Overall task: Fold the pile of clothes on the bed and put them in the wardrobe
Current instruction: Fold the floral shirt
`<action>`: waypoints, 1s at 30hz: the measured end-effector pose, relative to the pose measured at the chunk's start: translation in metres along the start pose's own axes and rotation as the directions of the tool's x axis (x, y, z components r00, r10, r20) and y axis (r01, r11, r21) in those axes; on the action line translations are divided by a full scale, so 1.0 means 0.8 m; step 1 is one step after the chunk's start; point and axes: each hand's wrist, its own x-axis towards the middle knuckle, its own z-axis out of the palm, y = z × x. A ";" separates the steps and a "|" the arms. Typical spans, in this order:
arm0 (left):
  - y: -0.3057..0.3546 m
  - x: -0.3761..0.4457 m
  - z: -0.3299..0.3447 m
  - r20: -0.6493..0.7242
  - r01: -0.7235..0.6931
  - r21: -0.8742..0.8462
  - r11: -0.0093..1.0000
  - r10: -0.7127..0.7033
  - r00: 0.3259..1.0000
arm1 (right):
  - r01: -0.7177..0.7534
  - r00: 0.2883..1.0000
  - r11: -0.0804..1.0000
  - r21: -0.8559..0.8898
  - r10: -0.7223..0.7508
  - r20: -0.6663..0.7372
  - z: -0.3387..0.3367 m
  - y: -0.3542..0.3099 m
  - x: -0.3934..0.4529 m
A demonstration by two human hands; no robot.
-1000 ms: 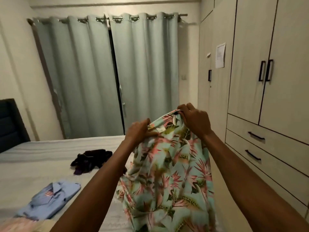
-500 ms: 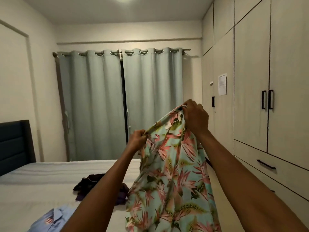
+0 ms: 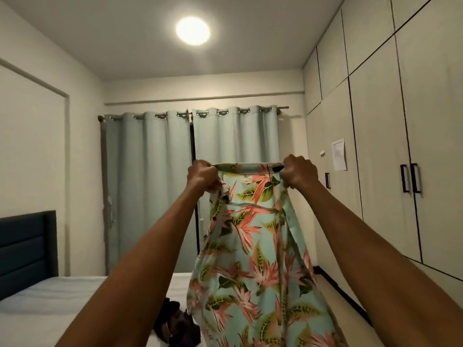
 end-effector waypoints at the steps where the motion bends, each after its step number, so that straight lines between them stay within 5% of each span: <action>1: 0.010 -0.002 -0.002 0.048 0.037 -0.131 0.991 -0.031 0.998 | -0.050 0.999 0.986 0.160 0.049 0.014 -0.008 -0.004 0.006; 4: 0.025 0.001 -0.006 0.112 0.020 -0.332 0.943 0.019 0.993 | -0.108 0.987 0.850 0.516 0.153 -0.046 -0.031 -0.014 0.020; 7: 0.033 0.007 -0.009 0.116 -0.063 -0.401 0.914 0.119 0.986 | -0.036 0.988 0.792 0.610 0.122 -0.100 -0.048 -0.024 0.028; 12: 0.056 -0.007 -0.005 0.095 -0.181 -0.415 0.891 0.241 0.966 | 0.129 0.986 0.858 0.497 -0.056 -0.158 -0.054 -0.036 0.013; 16: 0.061 -0.028 0.011 0.285 -0.144 -0.515 0.845 0.327 0.901 | 0.181 0.952 0.908 0.377 -0.065 -0.300 -0.045 -0.032 -0.017; 22: 0.054 -0.087 0.059 0.517 0.045 -0.663 0.747 0.414 0.749 | 0.319 0.761 0.875 0.364 -0.008 -0.649 -0.002 0.011 -0.058; 24: 0.048 -0.103 0.071 0.520 0.081 -0.675 0.733 0.396 0.757 | 0.274 0.769 0.870 0.410 0.058 -0.637 0.018 0.027 -0.074; 27: 0.030 -0.108 0.077 0.414 0.025 -0.638 0.770 0.315 0.854 | 0.265 0.826 0.842 0.469 0.053 -0.561 0.041 0.043 -0.100; 30: -0.004 -0.110 0.066 0.318 -0.160 -0.349 0.923 0.277 0.907 | 0.154 0.918 0.859 0.489 0.059 -0.392 0.072 0.055 -0.125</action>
